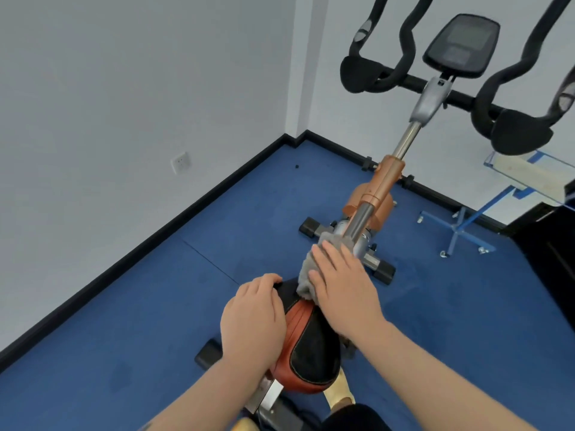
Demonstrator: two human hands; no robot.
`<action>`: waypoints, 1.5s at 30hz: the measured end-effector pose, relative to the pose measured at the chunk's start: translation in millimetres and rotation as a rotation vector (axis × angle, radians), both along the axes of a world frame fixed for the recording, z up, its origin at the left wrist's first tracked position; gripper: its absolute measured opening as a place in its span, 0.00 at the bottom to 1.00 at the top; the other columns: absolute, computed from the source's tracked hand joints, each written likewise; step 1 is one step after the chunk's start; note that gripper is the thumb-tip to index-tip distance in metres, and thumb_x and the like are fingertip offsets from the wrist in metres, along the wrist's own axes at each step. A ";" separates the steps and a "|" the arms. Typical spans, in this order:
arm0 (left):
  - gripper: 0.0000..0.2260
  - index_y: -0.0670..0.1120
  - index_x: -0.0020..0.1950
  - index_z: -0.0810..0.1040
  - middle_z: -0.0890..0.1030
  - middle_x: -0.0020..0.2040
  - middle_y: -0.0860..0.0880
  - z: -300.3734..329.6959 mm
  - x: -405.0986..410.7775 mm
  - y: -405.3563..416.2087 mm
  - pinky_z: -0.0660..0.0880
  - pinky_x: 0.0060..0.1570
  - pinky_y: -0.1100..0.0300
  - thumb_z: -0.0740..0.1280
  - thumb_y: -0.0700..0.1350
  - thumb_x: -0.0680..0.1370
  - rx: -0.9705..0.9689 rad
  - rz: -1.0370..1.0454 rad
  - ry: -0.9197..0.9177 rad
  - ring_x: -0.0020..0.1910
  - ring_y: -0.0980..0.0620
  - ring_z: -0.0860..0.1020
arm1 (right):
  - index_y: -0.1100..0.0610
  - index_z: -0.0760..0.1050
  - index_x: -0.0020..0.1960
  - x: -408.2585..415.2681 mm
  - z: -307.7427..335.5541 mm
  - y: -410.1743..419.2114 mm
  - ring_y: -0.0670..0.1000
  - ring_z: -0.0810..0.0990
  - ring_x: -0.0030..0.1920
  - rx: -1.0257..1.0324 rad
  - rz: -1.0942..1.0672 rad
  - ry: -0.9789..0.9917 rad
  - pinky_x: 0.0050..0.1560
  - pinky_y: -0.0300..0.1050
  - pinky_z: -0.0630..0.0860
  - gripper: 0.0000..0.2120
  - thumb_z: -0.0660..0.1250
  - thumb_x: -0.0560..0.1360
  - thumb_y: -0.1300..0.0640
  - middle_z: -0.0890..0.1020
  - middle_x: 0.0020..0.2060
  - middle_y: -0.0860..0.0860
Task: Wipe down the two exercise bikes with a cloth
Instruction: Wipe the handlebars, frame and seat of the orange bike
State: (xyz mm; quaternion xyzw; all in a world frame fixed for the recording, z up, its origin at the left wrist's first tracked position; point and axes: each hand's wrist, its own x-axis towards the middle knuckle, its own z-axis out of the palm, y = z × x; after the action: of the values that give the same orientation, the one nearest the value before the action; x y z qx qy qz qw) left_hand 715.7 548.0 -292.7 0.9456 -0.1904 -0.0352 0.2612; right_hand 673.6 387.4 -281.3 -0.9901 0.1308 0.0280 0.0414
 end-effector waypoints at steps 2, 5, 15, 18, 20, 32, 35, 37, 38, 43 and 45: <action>0.14 0.55 0.60 0.75 0.78 0.55 0.59 1.2 1.5 -0.4 0.69 0.46 0.61 0.52 0.46 0.82 0.044 -0.024 0.000 0.55 0.56 0.75 | 0.58 0.57 0.76 22.2 5.3 -12.7 0.56 0.54 0.75 -0.035 -0.078 0.071 0.74 0.52 0.55 0.23 0.43 0.84 0.52 0.57 0.77 0.54; 0.14 0.54 0.60 0.74 0.78 0.54 0.59 1.3 1.7 -0.3 0.69 0.46 0.60 0.52 0.46 0.82 0.053 -0.031 0.004 0.55 0.56 0.74 | 0.62 0.59 0.74 30.2 8.8 11.2 0.62 0.53 0.75 -0.085 -0.162 0.139 0.72 0.58 0.54 0.22 0.45 0.83 0.55 0.57 0.76 0.60; 0.11 0.53 0.59 0.71 0.74 0.51 0.57 4.1 8.0 2.1 0.68 0.46 0.59 0.50 0.46 0.82 0.116 -0.097 -0.009 0.50 0.54 0.71 | 0.66 0.50 0.77 36.5 19.1 26.8 0.68 0.45 0.76 -0.027 -0.338 0.246 0.75 0.61 0.47 0.27 0.43 0.84 0.51 0.45 0.76 0.68; 0.10 0.53 0.57 0.71 0.74 0.50 0.58 7.3 8.2 4.0 0.67 0.47 0.59 0.52 0.46 0.82 0.084 -0.097 0.005 0.49 0.55 0.70 | 0.69 0.50 0.76 1.0 11.2 49.2 0.72 0.41 0.74 -0.008 -0.242 0.192 0.74 0.66 0.45 0.28 0.37 0.82 0.53 0.44 0.74 0.72; 0.10 0.53 0.56 0.73 0.77 0.50 0.57 7.1 8.0 3.6 0.69 0.49 0.57 0.54 0.44 0.81 0.029 -0.091 0.024 0.50 0.54 0.72 | 0.68 0.46 0.77 -12.6 7.0 49.9 0.69 0.40 0.75 0.097 -0.248 0.166 0.75 0.63 0.46 0.30 0.37 0.82 0.50 0.43 0.75 0.69; 0.13 0.51 0.57 0.81 0.81 0.51 0.53 3.2 1.8 5.1 0.74 0.50 0.49 0.59 0.41 0.79 -0.170 0.002 0.039 0.54 0.50 0.77 | 0.67 0.55 0.75 -30.4 16.9 44.7 0.65 0.37 0.76 0.041 -0.031 0.222 0.75 0.61 0.39 0.26 0.42 0.84 0.51 0.43 0.76 0.67; 0.14 0.52 0.57 0.80 0.81 0.51 0.53 0.7 3.2 4.6 0.74 0.49 0.51 0.58 0.41 0.80 -0.178 0.014 0.035 0.53 0.50 0.77 | 0.68 0.49 0.77 -15.1 31.1 45.9 0.63 0.38 0.77 0.050 -0.168 0.224 0.76 0.58 0.42 0.27 0.42 0.84 0.52 0.41 0.76 0.66; 0.14 0.52 0.57 0.81 0.79 0.48 0.55 1.2 3.0 3.8 0.73 0.48 0.52 0.58 0.41 0.79 -0.182 0.025 0.036 0.53 0.50 0.77 | 0.68 0.48 0.77 -10.9 27.4 61.2 0.63 0.40 0.77 0.024 -0.249 0.177 0.76 0.59 0.45 0.27 0.44 0.84 0.52 0.45 0.77 0.65; 0.14 0.52 0.57 0.81 0.77 0.46 0.56 1.5 2.5 3.9 0.73 0.47 0.52 0.58 0.41 0.79 -0.186 0.021 0.032 0.52 0.49 0.77 | 0.67 0.52 0.77 -15.8 23.6 69.0 0.63 0.41 0.77 0.005 -0.230 0.157 0.76 0.60 0.45 0.27 0.45 0.84 0.52 0.48 0.77 0.64; 0.14 0.51 0.57 0.81 0.74 0.44 0.56 -0.6 4.6 5.0 0.74 0.46 0.51 0.58 0.41 0.79 -0.188 -0.017 0.006 0.49 0.47 0.78 | 0.66 0.62 0.74 -58.1 22.7 66.2 0.56 0.44 0.78 0.212 -0.110 0.088 0.76 0.53 0.52 0.22 0.50 0.83 0.57 0.50 0.78 0.57; 0.14 0.51 0.57 0.81 0.73 0.44 0.56 -0.9 4.9 4.6 0.75 0.47 0.50 0.58 0.41 0.79 -0.193 -0.019 0.003 0.48 0.47 0.78 | 0.62 0.61 0.75 -56.5 29.7 62.3 0.53 0.48 0.78 0.318 -0.245 0.031 0.70 0.48 0.62 0.21 0.49 0.83 0.58 0.48 0.79 0.53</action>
State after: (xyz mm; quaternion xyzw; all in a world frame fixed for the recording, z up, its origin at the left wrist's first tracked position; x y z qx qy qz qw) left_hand 720.7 552.6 -293.6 0.9141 -0.2015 -0.0208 0.3511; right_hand 617.1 449.7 -251.6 -0.9473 0.2448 0.0585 0.1982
